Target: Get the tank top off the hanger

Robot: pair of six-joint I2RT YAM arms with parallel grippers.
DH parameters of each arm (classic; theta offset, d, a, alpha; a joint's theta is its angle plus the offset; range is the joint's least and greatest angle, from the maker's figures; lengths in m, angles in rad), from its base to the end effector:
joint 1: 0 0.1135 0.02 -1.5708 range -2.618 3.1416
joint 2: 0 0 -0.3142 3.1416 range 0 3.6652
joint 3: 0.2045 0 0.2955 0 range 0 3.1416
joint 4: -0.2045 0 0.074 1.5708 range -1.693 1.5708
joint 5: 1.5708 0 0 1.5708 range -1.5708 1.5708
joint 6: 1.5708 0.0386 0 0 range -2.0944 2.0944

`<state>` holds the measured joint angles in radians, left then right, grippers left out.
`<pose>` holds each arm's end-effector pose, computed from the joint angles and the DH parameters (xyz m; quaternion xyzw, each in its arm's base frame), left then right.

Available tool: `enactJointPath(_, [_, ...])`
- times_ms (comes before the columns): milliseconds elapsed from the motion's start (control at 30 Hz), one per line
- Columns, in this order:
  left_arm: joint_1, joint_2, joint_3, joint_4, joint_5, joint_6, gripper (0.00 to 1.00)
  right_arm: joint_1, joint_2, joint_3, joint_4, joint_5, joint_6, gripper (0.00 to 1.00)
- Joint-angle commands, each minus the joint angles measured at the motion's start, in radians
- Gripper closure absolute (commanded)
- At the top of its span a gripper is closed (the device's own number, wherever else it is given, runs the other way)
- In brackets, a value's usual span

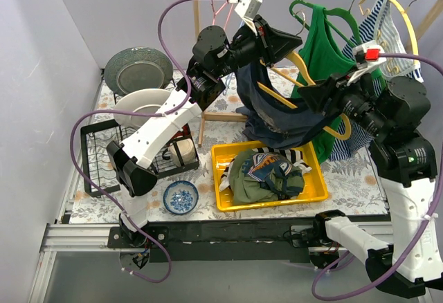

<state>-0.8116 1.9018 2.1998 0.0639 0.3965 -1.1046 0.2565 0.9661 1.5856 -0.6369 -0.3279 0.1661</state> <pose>0.3221 -0.3611 0.5918 0.0790 0.5749 -0.7243 0.3723 0.1445 0.0507 0.5869 -0.1461 0.6978 0.2589 0.6517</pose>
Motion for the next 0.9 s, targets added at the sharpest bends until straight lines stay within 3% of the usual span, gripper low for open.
enactJointPath(0, [-0.012, -0.102, 0.009, -0.029, -0.121, 0.020, 1.00, 0.000, -0.061, 0.028, 0.115, 0.103, 0.072, 0.41])
enactJointPath(100, [-0.012, -0.164, -0.055, -0.029, -0.252, 0.086, 1.00, 0.001, -0.110, 0.005, 0.132, 0.210, 0.119, 0.34])
enactJointPath(300, [-0.012, -0.205, -0.087, -0.038, -0.332, 0.157, 1.00, 0.001, -0.141, 0.063, 0.088, 0.297, 0.171, 0.33])
enactJointPath(867, [-0.012, -0.230, -0.129, -0.044, -0.423, 0.178, 1.00, 0.000, -0.167, -0.013, 0.135, 0.156, 0.260, 0.43])
